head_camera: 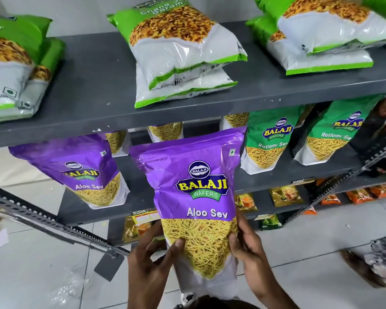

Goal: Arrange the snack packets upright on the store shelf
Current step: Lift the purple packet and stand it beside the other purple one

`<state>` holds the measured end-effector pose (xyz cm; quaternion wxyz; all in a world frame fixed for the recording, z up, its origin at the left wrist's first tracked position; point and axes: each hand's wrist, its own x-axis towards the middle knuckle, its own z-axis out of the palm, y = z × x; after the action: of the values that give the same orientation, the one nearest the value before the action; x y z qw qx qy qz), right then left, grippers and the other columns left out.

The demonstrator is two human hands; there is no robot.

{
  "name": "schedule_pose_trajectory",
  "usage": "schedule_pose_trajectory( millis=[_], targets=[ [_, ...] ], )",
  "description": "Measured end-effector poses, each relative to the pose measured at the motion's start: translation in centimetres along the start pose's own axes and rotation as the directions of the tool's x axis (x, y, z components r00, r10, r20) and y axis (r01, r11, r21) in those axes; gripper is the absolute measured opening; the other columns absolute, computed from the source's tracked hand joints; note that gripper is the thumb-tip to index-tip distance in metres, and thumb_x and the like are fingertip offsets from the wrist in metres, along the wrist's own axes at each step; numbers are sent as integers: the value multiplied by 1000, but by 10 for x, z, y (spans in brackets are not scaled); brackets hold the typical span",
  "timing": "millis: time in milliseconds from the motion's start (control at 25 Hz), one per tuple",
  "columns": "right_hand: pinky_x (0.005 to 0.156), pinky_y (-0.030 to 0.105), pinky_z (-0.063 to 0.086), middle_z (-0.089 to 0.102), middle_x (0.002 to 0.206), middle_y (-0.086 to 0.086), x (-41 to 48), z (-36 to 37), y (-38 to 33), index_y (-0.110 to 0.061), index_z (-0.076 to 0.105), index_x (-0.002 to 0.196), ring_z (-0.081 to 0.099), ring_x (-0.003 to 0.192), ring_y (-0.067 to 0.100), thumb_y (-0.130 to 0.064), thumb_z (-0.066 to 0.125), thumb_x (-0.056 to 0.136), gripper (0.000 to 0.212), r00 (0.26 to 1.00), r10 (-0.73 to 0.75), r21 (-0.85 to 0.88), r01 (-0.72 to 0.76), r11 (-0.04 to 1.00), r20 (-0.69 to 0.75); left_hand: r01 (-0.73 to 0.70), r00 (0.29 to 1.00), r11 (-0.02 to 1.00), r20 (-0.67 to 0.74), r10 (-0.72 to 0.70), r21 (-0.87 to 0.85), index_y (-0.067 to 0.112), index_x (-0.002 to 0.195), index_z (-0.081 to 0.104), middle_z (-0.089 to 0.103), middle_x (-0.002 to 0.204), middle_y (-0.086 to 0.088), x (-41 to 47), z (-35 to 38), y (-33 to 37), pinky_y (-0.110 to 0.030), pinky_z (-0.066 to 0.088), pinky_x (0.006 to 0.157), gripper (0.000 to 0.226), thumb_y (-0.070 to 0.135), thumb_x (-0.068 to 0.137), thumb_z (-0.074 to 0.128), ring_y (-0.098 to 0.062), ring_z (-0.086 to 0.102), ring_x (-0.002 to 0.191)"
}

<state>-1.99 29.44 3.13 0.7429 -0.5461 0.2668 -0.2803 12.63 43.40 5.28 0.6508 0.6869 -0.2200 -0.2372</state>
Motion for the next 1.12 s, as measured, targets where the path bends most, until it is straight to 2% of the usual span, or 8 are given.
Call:
schedule_pose_trajectory(
  millis=[120,320,440,600,760,920,1000,1120],
  targets=[
    [92,17,49,60,136,1,27,2,15,-26,46,140,55,124,8,-19,56,87,54,999,43,-41,-43,998,-6,8,1000,998,20,-9,55,23,102,72,78,82,-5,24,-2,-14,-25,55,61,32,16,73,83,-10,71,71],
    [105,32,45,62,134,0,96,12,38,-27,34,148,56,122,11,-19,50,97,54,996,83,-332,-85,939,-19,-31,1000,982,2,31,185,28,107,67,77,88,-4,99,-9,-47,-38,61,65,36,28,74,80,-20,74,80],
    [93,24,46,64,119,-2,143,30,38,-27,39,145,59,104,7,-7,45,99,50,1000,16,-440,-20,898,-13,-47,997,980,-47,57,194,29,107,64,77,91,-9,152,-10,-63,-49,60,76,40,31,70,79,-27,74,83],
    [88,27,48,65,110,3,194,45,35,-18,48,137,60,101,13,2,45,96,46,997,-34,-495,-1,869,-62,-60,992,973,-91,82,221,29,111,56,71,85,-3,205,-5,-71,-40,57,76,52,14,69,82,-21,68,76],
    [92,28,50,65,111,2,218,58,35,-9,58,127,58,106,11,3,51,93,36,987,-64,-543,-25,840,-146,-17,995,984,-94,34,179,25,106,50,69,91,2,233,-8,-76,-44,56,86,55,3,68,83,-24,69,88],
    [77,7,52,64,107,1,225,58,41,-8,60,123,60,92,0,1,55,93,32,983,-88,-558,-18,829,-163,-20,999,984,-39,27,176,14,112,44,67,94,7,240,-7,-77,-36,53,85,51,4,75,78,-23,68,93],
    [87,21,58,68,112,6,227,56,48,-11,60,124,64,99,5,3,55,92,36,981,-109,-520,9,854,-162,-7,999,984,-31,13,180,14,114,42,65,92,10,242,-7,-80,-34,53,82,51,2,78,76,-19,66,90],
    [97,42,56,68,121,7,224,53,59,-19,53,134,64,115,16,-2,58,92,46,988,-67,-487,-10,873,-140,9,1000,977,-14,-6,212,10,121,42,67,99,-7,240,-10,-88,-31,52,80,54,5,78,76,-17,64,90]
  ],
)
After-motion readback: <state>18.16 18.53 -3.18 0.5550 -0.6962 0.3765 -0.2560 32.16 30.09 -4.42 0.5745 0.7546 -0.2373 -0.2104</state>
